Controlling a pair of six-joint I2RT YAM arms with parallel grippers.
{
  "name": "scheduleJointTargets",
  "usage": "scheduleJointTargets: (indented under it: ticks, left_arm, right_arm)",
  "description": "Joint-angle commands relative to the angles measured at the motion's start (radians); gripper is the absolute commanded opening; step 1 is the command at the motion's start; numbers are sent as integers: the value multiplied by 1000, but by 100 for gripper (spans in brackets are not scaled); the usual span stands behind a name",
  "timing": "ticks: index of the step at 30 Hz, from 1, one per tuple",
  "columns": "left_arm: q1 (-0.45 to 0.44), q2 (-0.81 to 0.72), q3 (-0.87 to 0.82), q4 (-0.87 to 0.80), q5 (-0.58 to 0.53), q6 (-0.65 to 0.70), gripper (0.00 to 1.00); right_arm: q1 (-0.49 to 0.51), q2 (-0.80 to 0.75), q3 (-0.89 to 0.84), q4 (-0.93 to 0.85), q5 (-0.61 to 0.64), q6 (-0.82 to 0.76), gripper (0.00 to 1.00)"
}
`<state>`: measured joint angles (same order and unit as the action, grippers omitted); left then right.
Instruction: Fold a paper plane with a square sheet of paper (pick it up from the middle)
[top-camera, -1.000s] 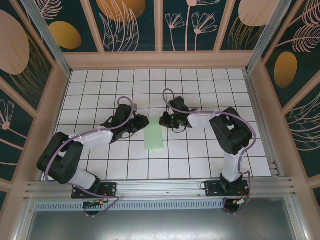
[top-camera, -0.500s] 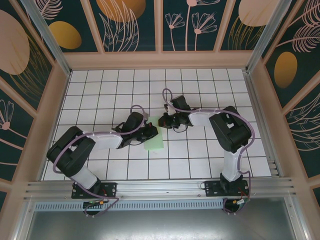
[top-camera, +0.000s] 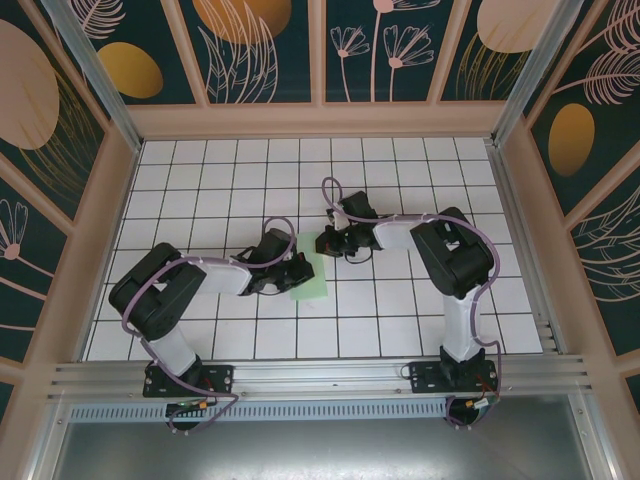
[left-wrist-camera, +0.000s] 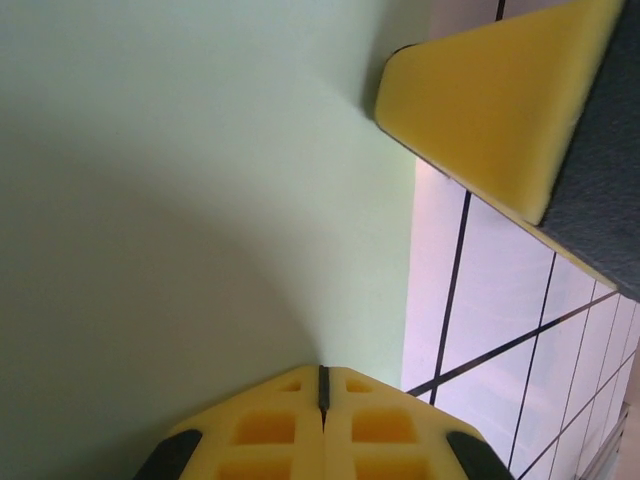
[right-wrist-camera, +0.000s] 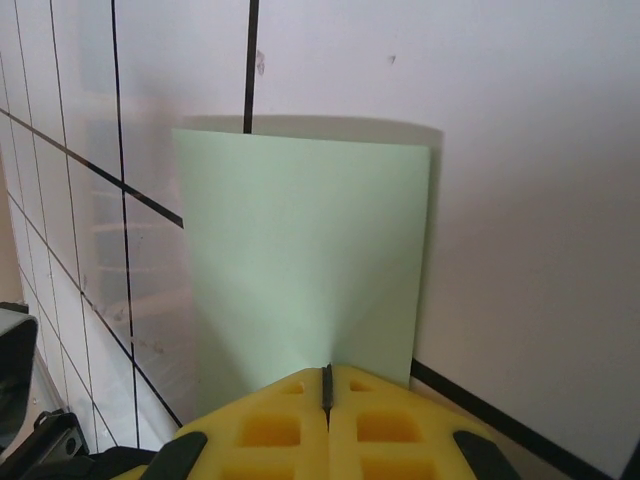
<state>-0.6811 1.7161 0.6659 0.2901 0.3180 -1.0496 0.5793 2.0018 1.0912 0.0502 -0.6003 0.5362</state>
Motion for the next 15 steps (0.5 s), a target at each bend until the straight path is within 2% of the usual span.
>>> scheduleJointTargets:
  ticks: [1, 15]
  left_arm:
    - [-4, 28, 14, -54, -23, 1, 0]
    - [-4, 50, -10, -126, -10, 2, 0]
  right_arm:
    - [-7, 25, 22, 7, 3, -14, 0]
    - [-27, 77, 96, -1, 107, -3, 0]
